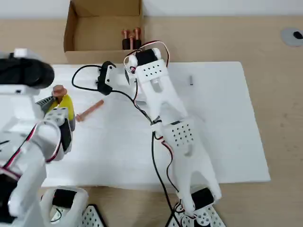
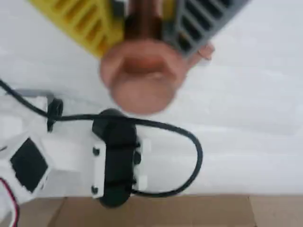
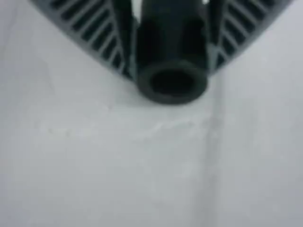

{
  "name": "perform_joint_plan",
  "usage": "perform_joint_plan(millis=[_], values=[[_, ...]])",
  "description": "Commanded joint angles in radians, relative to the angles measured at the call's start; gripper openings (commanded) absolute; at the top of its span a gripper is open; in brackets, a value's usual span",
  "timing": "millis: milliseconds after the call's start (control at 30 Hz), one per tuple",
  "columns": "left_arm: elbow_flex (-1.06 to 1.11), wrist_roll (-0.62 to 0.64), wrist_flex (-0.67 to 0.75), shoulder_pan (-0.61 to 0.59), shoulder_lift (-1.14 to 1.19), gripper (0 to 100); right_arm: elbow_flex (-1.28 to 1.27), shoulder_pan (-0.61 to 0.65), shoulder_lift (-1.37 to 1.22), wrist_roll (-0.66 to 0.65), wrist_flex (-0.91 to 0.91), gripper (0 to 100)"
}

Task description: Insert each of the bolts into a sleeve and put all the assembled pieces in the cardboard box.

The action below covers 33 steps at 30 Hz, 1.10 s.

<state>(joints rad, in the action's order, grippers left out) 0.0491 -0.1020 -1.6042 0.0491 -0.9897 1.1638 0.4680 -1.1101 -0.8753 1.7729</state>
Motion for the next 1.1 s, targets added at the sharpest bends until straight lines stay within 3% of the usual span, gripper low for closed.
perform_joint_plan(millis=[0, 267, 667, 867, 1067], values=[[0.002, 0.000, 0.025, 0.002, -0.024, 1, 0.027, 0.002, 0.045, 0.026, 0.015, 0.9], [-0.008, -0.002, 0.021, 0.002, -0.059, 1, 0.031, -0.008, 0.395, 0.218, 0.015, 1.0], [-0.005, 0.003, 0.044, 0.002, -0.087, 1, 0.008, 0.074, 1.040, 0.747, 0.015, 1.0], [-0.008, 0.003, 0.046, 0.002, -0.096, 1, -0.018, 0.127, 1.307, 0.844, 0.015, 1.0], [0.000, 0.003, 0.103, 0.002, -0.151, 1, -0.278, 0.179, 1.546, 0.845, 0.015, 1.0]])
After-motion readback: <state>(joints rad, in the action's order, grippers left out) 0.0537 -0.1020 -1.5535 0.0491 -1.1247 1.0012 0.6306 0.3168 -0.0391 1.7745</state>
